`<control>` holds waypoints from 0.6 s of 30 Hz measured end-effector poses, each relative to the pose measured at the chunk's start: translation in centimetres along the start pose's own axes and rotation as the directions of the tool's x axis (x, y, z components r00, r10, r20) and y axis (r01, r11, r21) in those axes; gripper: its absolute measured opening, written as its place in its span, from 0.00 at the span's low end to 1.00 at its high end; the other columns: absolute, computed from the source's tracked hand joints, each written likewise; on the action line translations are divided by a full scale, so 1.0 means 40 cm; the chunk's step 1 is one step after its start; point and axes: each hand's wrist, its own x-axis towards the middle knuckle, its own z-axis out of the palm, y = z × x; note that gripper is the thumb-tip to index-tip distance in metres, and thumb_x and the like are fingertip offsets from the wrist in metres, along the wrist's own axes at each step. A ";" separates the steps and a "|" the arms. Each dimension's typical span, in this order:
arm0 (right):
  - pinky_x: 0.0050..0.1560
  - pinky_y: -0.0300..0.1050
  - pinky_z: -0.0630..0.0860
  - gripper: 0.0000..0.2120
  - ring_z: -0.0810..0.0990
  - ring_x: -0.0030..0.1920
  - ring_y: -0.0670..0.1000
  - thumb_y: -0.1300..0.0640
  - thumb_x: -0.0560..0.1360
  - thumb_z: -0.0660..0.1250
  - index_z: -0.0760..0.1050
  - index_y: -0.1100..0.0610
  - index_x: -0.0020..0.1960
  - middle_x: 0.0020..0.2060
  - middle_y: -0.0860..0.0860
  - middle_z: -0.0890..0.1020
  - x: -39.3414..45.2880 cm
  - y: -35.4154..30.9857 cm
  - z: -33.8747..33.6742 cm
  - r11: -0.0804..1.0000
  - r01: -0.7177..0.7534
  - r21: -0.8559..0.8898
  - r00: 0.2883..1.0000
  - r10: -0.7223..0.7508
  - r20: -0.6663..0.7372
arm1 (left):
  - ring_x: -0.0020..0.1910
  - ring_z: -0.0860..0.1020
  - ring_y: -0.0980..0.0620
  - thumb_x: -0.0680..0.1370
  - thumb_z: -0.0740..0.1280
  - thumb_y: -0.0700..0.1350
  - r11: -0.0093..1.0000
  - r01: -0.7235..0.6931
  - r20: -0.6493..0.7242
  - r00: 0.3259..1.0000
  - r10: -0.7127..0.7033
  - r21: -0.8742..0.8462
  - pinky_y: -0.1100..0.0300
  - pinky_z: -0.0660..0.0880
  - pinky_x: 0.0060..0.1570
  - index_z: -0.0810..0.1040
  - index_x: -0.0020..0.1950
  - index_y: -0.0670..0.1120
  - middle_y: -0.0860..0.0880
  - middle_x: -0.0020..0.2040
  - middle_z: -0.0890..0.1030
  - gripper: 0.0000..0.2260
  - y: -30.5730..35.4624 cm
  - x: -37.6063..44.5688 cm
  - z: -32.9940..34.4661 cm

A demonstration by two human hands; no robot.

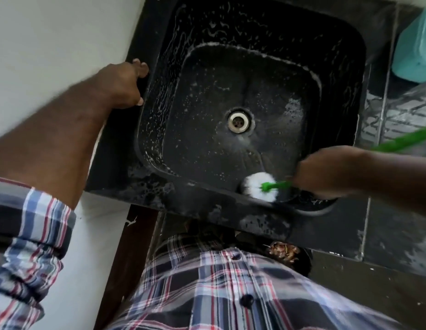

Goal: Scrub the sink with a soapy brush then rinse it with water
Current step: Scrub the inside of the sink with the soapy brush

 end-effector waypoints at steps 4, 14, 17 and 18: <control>0.39 0.43 0.72 0.14 0.82 0.51 0.55 0.58 0.79 0.57 0.76 0.55 0.61 0.51 0.52 0.82 0.181 -0.007 -0.168 0.996 -0.046 0.077 0.994 0.053 -0.099 | 0.77 0.61 0.43 0.73 0.74 0.38 1.000 0.000 0.001 1.000 0.000 -0.021 0.53 0.58 0.74 0.56 0.80 0.50 0.50 0.81 0.53 0.41 -0.003 0.002 0.000; 0.29 0.41 0.71 0.19 0.76 0.28 0.50 0.66 0.74 0.61 0.75 0.51 0.62 0.33 0.52 0.76 0.265 0.167 -0.144 0.050 0.088 0.995 0.700 0.708 -0.098 | 0.76 0.63 0.42 0.73 0.73 0.38 0.999 -0.018 0.038 0.999 0.019 -0.026 0.54 0.60 0.74 0.54 0.81 0.51 0.51 0.81 0.51 0.41 -0.015 0.019 0.010; 0.22 0.40 0.69 0.27 0.72 0.23 0.51 0.70 0.75 0.58 0.68 0.51 0.70 0.32 0.56 0.74 0.233 0.194 -0.067 -0.189 0.136 0.973 0.592 0.803 0.074 | 0.75 0.64 0.42 0.74 0.73 0.38 1.000 -0.016 0.044 0.999 0.016 -0.008 0.53 0.62 0.74 0.54 0.81 0.51 0.51 0.81 0.52 0.41 -0.016 0.018 0.011; 0.23 0.41 0.70 0.26 0.72 0.24 0.52 0.68 0.77 0.60 0.65 0.52 0.72 0.34 0.56 0.75 0.229 0.185 -0.049 -0.262 0.181 0.948 0.550 0.826 0.123 | 0.75 0.64 0.42 0.74 0.73 0.38 1.000 -0.019 0.046 0.999 0.019 -0.001 0.52 0.62 0.74 0.54 0.81 0.51 0.51 0.81 0.52 0.41 -0.013 0.016 0.009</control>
